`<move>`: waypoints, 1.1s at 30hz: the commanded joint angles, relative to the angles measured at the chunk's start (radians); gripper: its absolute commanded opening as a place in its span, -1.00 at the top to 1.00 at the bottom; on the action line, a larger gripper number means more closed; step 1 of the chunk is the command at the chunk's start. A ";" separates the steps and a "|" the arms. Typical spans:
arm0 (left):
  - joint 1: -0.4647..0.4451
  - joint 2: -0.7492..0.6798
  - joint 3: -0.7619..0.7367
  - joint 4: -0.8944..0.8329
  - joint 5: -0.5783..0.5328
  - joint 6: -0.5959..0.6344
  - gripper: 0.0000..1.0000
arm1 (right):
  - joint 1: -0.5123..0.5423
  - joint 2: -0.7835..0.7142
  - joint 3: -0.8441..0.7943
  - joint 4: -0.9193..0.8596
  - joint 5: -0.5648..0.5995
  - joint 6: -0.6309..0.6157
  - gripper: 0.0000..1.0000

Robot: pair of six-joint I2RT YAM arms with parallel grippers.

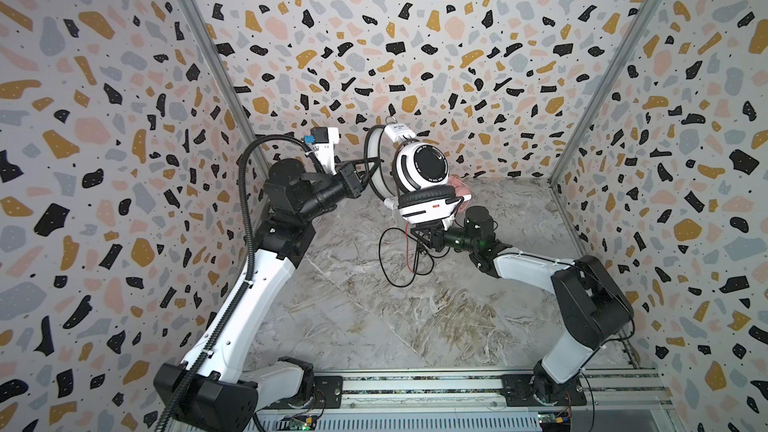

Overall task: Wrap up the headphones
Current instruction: 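Hold the white headset up with the left gripper while right gripper pulls cable down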

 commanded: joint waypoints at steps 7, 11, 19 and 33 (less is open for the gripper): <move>-0.005 0.023 0.131 0.007 0.010 -0.033 1.00 | 0.045 0.147 0.091 0.288 -0.188 0.145 -0.06; -0.004 0.039 0.196 -0.028 -0.001 -0.017 1.00 | 0.053 0.149 0.037 0.318 -0.211 0.144 -0.07; 0.004 0.098 0.329 -0.089 -0.007 0.009 1.00 | -0.009 0.060 -0.186 0.314 -0.145 0.136 -0.07; 0.009 0.151 0.398 -0.083 0.015 -0.015 1.00 | 0.000 -0.007 -0.262 0.221 -0.062 -0.123 -0.53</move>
